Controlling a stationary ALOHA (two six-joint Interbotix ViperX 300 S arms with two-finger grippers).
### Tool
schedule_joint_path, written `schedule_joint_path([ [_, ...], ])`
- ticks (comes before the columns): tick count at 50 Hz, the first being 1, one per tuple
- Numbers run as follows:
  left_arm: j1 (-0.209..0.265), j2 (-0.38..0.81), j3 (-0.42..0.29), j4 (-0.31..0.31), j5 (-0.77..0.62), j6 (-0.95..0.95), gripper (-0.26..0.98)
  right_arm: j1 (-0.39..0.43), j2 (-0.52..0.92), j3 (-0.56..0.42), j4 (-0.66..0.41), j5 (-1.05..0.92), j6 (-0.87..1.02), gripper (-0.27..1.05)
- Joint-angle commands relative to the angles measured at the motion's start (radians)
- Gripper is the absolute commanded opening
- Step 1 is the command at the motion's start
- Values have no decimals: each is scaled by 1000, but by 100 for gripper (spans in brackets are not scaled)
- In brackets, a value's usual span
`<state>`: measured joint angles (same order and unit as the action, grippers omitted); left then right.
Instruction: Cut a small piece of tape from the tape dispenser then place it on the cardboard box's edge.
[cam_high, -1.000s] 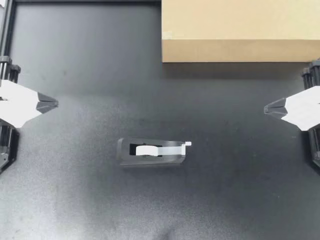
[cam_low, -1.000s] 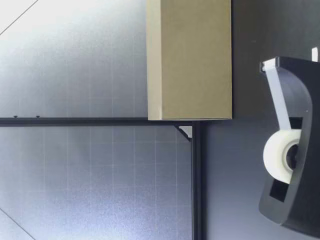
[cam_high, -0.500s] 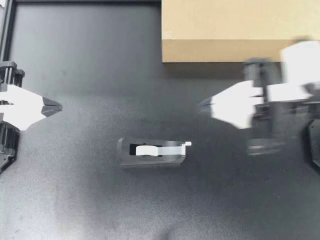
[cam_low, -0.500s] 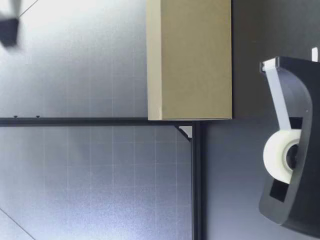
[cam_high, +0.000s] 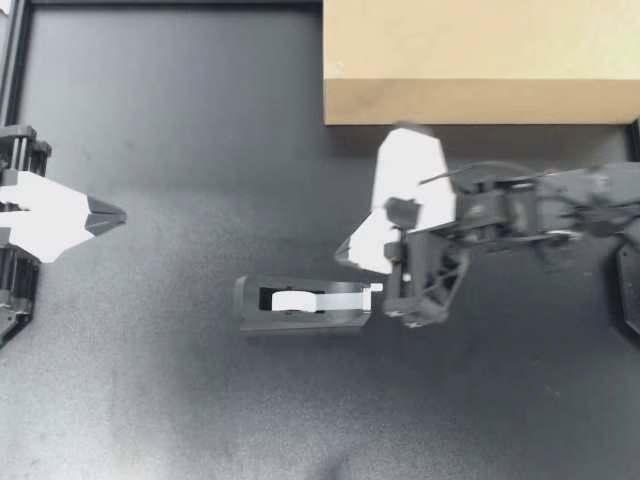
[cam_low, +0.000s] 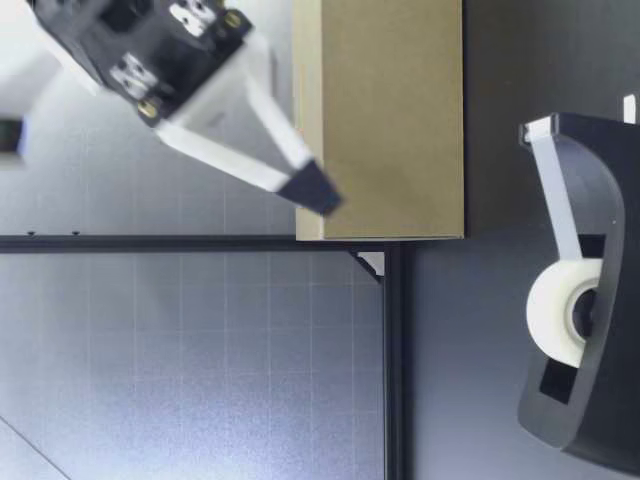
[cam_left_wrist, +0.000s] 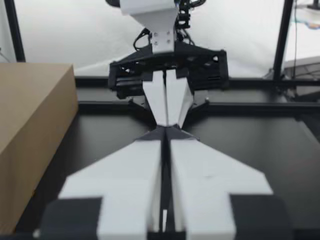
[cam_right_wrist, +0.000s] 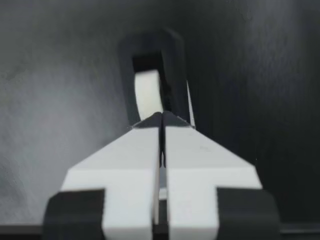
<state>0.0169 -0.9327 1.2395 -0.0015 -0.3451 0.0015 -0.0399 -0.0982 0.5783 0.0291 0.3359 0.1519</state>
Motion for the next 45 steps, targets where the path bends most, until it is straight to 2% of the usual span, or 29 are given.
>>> schedule_joint_path([
  [1,2,6,-9,-2,-9,-2,-9,-6,35,-103,6,146,-5,-11],
  [8,2,8,-8,-2,-9,3,-9,-21,104,-199,25,314,-41,-11],
  [12,2,9,-9,-2,-9,5,-9,-49,140,-239,87,382,-107,-11],
  [24,2,9,-6,-2,-9,3,-9,-198,255,-322,532,578,-486,-4],
  [31,2,9,-6,-2,-9,2,-9,-281,333,-368,727,713,-655,11],
  [40,2,9,-6,-2,-23,2,-9,-324,414,-422,753,815,-676,42],
  [45,2,9,-5,-2,-29,3,-9,-325,443,-439,753,830,-676,45],
])
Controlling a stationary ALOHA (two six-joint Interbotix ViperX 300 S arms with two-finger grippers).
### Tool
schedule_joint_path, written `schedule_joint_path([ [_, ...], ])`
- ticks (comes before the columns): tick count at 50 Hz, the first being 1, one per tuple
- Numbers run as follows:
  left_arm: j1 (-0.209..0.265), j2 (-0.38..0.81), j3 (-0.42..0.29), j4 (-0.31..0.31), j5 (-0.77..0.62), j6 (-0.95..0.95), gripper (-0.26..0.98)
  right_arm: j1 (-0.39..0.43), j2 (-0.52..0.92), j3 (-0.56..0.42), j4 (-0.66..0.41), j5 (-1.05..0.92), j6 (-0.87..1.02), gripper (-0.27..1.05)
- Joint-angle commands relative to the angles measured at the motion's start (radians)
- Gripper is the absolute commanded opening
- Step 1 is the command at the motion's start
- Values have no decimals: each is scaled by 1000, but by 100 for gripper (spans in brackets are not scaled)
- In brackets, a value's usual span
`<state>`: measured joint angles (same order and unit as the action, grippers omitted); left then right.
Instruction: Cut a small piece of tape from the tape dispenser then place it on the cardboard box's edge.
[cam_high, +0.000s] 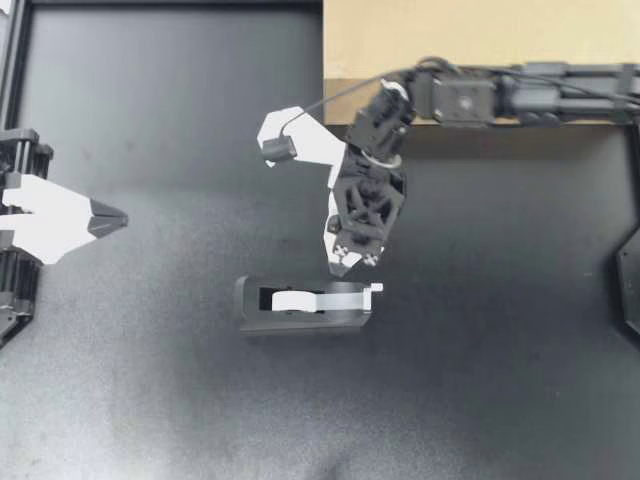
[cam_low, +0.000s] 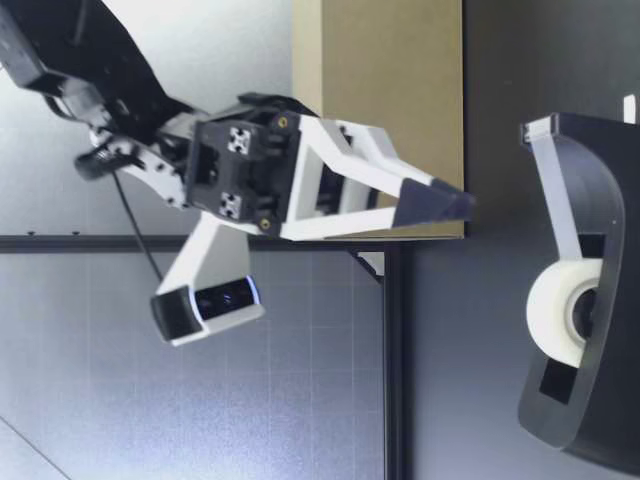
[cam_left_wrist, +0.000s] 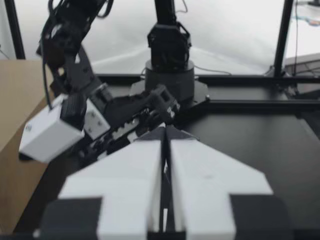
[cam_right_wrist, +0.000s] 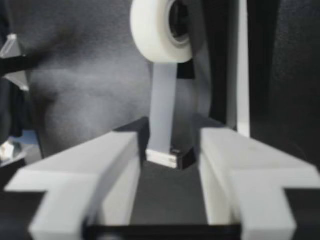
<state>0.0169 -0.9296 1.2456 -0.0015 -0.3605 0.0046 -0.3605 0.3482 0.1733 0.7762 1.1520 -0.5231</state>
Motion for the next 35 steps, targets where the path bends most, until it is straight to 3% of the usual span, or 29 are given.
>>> schedule_joint_path([
  [1,2,6,-11,-2,-14,2,-9,-5,2,-37,6,18,-2,45],
  [35,3,8,-11,-2,-14,9,-9,23,89,-37,46,57,-3,43],
])
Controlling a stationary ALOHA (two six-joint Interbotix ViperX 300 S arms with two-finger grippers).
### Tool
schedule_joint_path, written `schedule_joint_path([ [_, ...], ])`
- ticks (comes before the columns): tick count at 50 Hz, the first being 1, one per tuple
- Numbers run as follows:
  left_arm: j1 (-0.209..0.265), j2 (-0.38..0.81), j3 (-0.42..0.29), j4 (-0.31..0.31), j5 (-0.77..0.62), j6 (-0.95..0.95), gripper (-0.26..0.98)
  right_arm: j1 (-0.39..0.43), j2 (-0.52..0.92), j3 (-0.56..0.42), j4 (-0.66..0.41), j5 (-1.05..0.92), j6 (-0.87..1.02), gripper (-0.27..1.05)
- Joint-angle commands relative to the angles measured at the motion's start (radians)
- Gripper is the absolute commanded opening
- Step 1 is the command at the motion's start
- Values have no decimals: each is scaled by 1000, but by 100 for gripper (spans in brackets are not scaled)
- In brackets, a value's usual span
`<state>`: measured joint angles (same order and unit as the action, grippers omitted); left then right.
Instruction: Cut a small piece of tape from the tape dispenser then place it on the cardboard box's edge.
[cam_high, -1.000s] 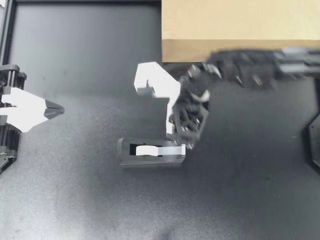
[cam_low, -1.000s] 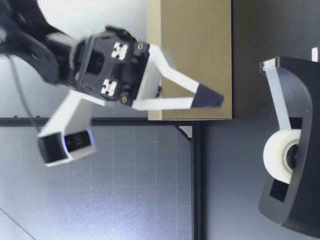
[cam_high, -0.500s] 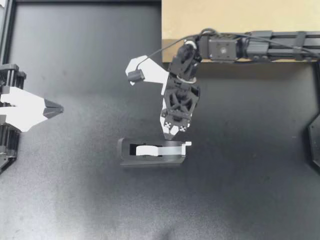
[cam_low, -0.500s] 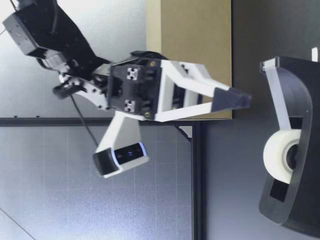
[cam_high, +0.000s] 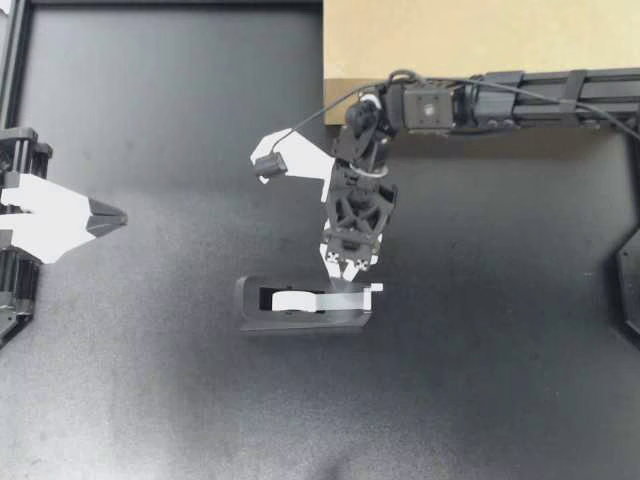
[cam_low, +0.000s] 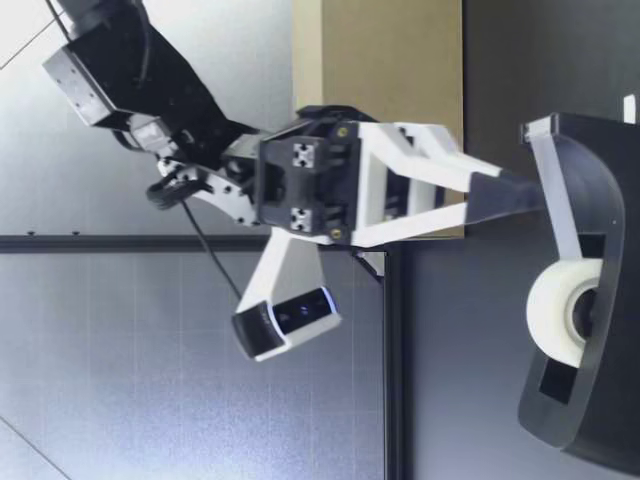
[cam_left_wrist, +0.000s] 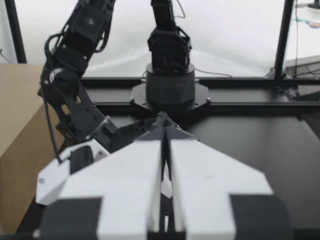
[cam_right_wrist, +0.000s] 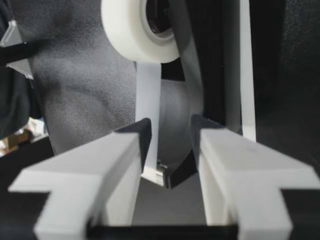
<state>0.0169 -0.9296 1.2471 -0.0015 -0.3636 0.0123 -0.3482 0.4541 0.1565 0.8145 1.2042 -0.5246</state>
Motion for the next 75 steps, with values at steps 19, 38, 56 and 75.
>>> schedule_joint_path([
  [19,2,8,-12,-2,-11,2,-9,28,-23,-14,8,12,-2,30],
  [38,3,8,-9,-2,-11,2,-9,28,-46,-14,8,18,-3,-1],
  [56,3,8,-11,-2,-12,2,-9,28,-87,-11,23,26,-2,-8],
  [75,2,8,-15,-2,-11,3,-9,11,-153,92,12,11,-5,-8],
])
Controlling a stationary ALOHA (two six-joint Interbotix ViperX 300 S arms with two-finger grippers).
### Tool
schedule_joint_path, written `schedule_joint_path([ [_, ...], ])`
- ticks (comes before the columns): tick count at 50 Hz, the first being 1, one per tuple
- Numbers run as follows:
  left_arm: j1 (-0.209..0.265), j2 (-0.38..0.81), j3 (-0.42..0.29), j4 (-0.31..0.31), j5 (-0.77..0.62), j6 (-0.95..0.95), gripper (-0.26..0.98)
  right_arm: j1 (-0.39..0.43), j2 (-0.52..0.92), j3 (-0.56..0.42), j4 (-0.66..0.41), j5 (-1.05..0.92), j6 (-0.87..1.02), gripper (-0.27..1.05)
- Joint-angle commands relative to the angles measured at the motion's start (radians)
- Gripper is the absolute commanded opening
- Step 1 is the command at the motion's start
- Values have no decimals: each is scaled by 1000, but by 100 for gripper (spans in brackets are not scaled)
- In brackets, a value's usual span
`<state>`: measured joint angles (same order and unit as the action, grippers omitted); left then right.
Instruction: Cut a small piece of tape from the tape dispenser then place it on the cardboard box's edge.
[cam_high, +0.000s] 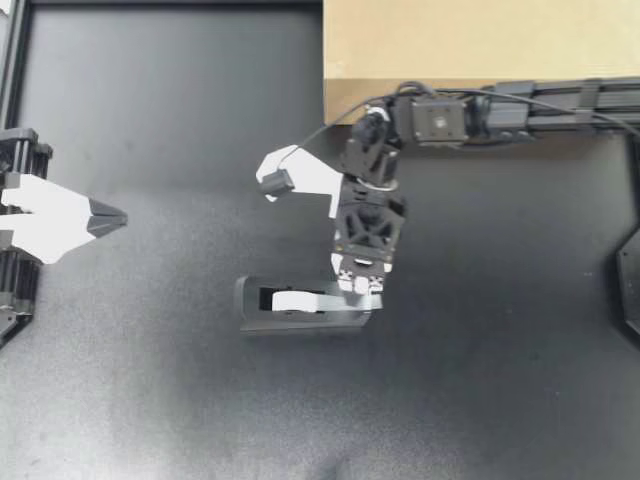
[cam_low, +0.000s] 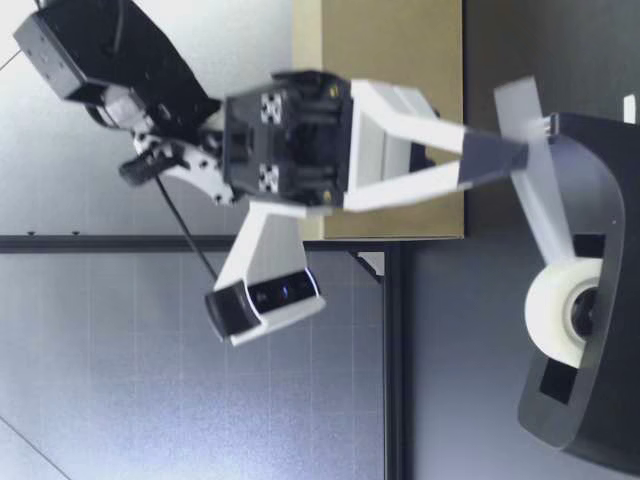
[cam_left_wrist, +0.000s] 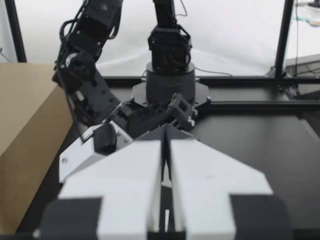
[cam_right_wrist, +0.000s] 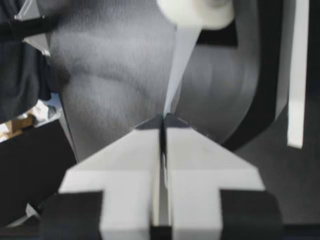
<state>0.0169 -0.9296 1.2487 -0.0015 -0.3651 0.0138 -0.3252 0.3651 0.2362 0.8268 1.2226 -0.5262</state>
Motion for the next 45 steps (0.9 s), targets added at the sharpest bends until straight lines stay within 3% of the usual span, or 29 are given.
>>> schedule_joint_path([
  [1,3,8,-17,-2,-9,3,-9,-14,-69,20,0,-12,-3,-8],
  [20,2,9,-23,-2,-9,5,-9,-40,-130,112,0,-38,-6,-8],
  [45,2,8,-18,-2,-9,6,-9,-38,-107,172,0,-112,-29,-8],
])
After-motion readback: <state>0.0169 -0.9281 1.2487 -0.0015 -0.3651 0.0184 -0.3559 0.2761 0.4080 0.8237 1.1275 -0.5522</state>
